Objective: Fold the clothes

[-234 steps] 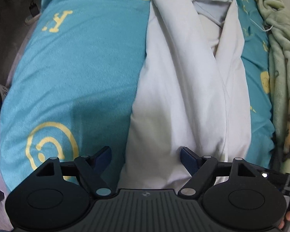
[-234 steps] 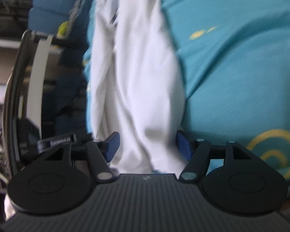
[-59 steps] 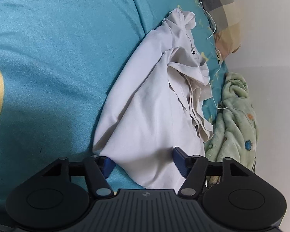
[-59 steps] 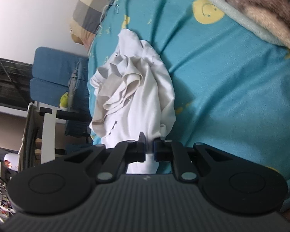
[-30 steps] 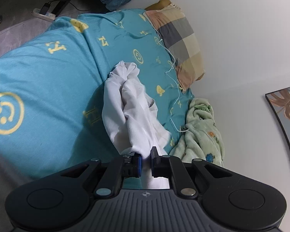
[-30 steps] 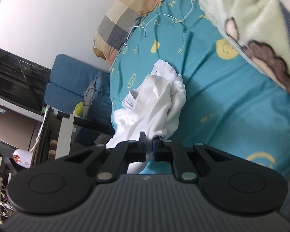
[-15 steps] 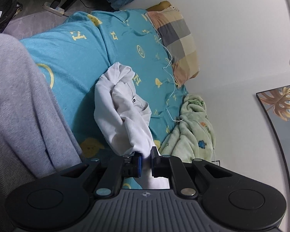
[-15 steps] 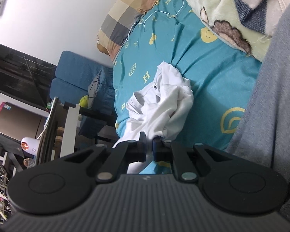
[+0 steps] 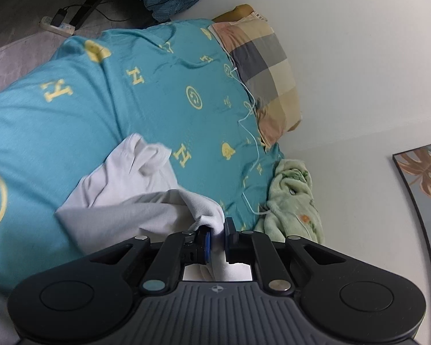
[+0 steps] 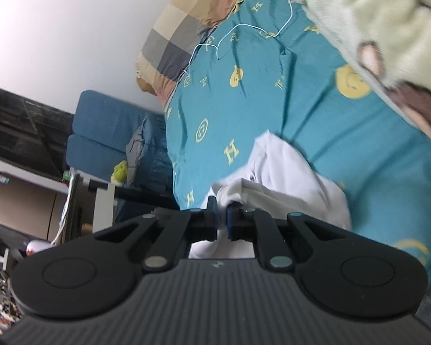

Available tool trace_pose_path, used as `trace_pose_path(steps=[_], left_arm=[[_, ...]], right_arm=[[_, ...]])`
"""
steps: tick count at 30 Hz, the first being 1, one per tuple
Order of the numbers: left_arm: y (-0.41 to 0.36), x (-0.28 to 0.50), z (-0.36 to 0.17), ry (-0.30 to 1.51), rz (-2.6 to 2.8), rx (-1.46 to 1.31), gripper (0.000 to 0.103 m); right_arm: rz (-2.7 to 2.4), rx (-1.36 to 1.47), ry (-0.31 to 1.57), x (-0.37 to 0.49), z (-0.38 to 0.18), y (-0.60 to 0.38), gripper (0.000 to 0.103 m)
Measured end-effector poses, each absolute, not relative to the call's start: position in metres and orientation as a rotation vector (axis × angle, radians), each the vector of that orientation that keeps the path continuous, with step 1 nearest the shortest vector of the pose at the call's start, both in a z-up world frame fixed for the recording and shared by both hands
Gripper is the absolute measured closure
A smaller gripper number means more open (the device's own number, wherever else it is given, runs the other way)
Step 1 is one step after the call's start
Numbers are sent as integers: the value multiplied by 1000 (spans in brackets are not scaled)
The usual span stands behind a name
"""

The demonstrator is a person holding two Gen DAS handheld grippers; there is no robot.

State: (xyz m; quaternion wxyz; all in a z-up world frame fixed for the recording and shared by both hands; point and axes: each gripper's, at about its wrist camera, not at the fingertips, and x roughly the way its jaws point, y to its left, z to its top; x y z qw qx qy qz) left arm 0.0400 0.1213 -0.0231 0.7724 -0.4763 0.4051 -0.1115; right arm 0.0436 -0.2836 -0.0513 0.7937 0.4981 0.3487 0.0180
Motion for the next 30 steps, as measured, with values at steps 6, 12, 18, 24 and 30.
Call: trace_pose_path(steps=[6,12,18,24,30], left_arm=[[108,127,-68,920,-192,-1019,93],[98,178,-122,937,-190,-960,93],[91,193,-142,954,-210,-869,92],[84,190,-131,911,-307,-757,66],[61,175,-107,799,-358,-452,39]], right_arm=[[-6,1081,813,124,-89,-294,94],[-42,1057,869,178,-138,-297,94],[-37,1042,926,199,-179,-300,93],[56,922,882,199,-165,-290,66],[177,704,733,191,-140,-266,26]])
